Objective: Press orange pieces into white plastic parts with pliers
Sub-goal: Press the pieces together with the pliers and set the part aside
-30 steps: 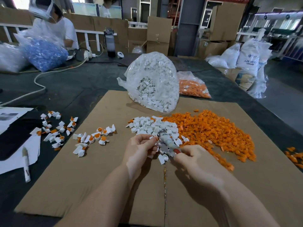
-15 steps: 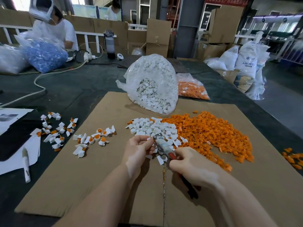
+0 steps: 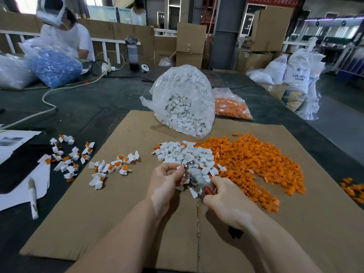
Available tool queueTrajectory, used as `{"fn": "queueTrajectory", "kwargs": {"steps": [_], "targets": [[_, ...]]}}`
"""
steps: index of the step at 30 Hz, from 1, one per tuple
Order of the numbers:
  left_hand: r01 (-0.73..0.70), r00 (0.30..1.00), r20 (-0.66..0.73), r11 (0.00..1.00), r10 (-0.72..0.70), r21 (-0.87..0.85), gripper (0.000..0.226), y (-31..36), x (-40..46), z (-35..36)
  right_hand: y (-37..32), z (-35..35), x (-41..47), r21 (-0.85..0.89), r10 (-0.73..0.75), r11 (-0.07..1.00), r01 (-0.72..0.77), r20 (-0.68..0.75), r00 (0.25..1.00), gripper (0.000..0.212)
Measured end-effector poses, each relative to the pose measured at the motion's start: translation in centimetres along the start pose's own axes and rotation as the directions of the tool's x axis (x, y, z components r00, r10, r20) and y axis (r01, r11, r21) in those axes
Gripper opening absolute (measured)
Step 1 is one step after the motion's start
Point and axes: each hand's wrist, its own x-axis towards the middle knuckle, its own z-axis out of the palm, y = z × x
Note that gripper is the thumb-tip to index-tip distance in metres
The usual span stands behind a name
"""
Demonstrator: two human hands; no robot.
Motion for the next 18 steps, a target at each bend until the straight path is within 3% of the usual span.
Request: {"fn": "queueTrajectory", "kwargs": {"steps": [8, 18], "targets": [[0.011, 1.0, 0.027, 1.0, -0.01, -0.03, 0.002, 0.3, -0.2, -0.2, -0.1, -0.7, -0.2, 0.04, 0.005, 0.999, -0.009, 0.114, 0.993, 0.017], [0.035, 0.999, 0.034, 0.995, -0.032, -0.089, 0.005, 0.5, -0.3, -0.3, 0.1, 0.5, -0.1, 0.021, -0.008, 1.0, 0.008, -0.002, 1.0, 0.023]]}}
